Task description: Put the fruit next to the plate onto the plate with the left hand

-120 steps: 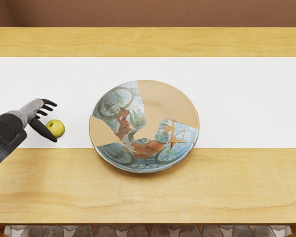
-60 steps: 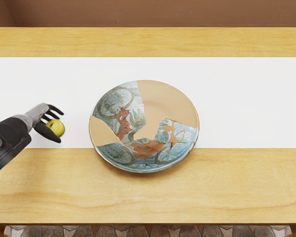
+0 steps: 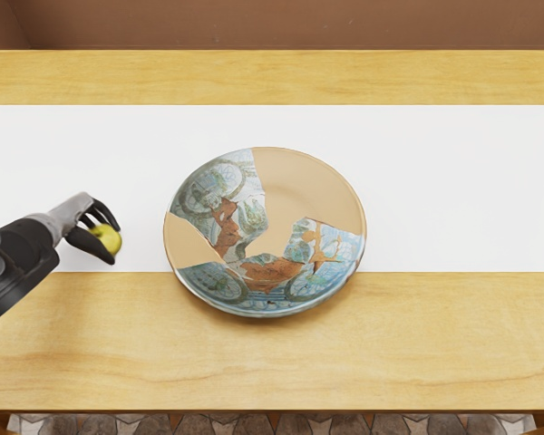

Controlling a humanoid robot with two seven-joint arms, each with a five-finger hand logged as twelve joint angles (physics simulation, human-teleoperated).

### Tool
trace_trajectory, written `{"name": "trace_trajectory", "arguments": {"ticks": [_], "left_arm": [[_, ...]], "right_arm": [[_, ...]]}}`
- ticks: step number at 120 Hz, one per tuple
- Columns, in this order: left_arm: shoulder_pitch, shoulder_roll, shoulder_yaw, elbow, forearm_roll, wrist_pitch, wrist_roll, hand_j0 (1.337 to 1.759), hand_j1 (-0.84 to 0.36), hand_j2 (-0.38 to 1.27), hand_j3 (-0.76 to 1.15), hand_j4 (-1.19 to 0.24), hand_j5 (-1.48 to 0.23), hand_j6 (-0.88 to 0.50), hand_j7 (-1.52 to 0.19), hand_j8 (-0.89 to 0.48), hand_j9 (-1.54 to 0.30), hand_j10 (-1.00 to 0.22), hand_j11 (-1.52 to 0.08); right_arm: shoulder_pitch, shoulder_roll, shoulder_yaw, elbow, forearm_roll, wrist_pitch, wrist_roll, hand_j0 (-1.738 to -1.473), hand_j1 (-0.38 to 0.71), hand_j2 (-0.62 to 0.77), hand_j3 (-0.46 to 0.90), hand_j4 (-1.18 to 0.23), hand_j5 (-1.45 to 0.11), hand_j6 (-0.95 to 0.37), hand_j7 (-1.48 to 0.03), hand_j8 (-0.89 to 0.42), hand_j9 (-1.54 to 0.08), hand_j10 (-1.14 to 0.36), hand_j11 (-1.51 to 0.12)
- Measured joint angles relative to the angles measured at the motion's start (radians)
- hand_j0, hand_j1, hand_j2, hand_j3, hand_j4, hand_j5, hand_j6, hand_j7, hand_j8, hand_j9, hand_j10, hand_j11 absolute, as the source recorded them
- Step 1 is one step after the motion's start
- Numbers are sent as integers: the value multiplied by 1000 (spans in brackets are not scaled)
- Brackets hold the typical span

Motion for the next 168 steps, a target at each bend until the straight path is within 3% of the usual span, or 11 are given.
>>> {"name": "trace_trajectory", "arguments": {"ticks": [19,41,56,71,81,93,112,118,135,142,168], "left_arm": [[-24,0,0,-15,-45,-16,-1,1649,-334,499,0,-813,-1124,-377,-1078,-363,-1117,-647,-1129],[-117,27,0,-44,-102,-47,-2,1648,-326,543,0,-810,-1206,-366,-1130,-360,-1167,-665,-1168],[-257,27,1,-53,-185,-88,-1,1649,-352,656,0,-811,-1231,-348,-1145,-357,-1171,-729,-1173],[-426,-3,7,-58,-311,-135,-2,1649,-346,629,0,-812,-1243,-360,-1158,-348,-1175,-760,-1183],[-541,-90,51,-59,-397,-144,-2,1649,-379,707,0,-810,-1253,-344,-1169,-343,-1175,-781,-1185],[-662,-283,125,-47,-484,-109,-2,1649,-398,736,0,-809,-1261,-325,-1187,-334,-1176,-805,-1185],[-668,-496,221,19,-555,-20,-1,1650,-410,790,0,-805,-1276,-304,-1181,-367,-1169,-834,-1177],[-659,-515,243,43,-561,0,-2,1651,-398,742,0,-806,-1275,-313,-1177,-361,-1168,-839,-1177],[-652,-532,287,84,-569,33,-1,1651,-477,939,0,-806,-1279,-317,-1166,-370,-1166,-849,-1174],[-650,-532,294,94,-569,40,-1,1651,-465,911,0,-790,-1233,-350,-1133,-375,-1135,-827,-1143],[-650,-548,302,110,-576,51,0,1655,-265,431,0,-554,-795,-393,-758,-399,-759,-567,-762]], "right_arm": [[0,0,0,0,0,0,0,-1658,-303,-8,0,-39,-50,-39,-50,-39,-50,-38,-50],[0,0,0,0,0,0,0,-1658,-303,-8,0,-39,-50,-39,-50,-39,-50,-39,-50],[0,0,0,0,0,0,0,-1658,-303,-8,0,-39,-50,-39,-50,-39,-50,-38,-50],[0,0,0,-1,0,0,0,-1658,-303,-8,0,-39,-50,-39,-50,-39,-50,-39,-50],[0,0,0,-1,0,0,0,-1658,-303,-8,0,-39,-50,-39,-50,-39,-50,-39,-50],[0,0,0,-1,-1,0,0,-1658,-303,-8,0,-39,-50,-39,-50,-39,-50,-38,-50],[0,0,0,-1,-1,0,0,-1658,-303,-8,0,-39,-50,-39,-50,-39,-50,-39,-50],[0,0,0,-1,-1,0,0,-1658,-303,-8,0,-39,-50,-39,-50,-39,-50,-39,-50],[0,0,0,-1,-1,0,0,-1658,-303,-8,0,-39,-50,-39,-50,-39,-50,-39,-50],[0,0,0,-1,-1,0,0,-1658,-303,-8,0,-39,-50,-39,-50,-39,-50,-39,-50],[0,0,0,-1,-1,0,0,-1658,-303,-8,0,-39,-50,-39,-50,-39,-50,-38,-50]]}}
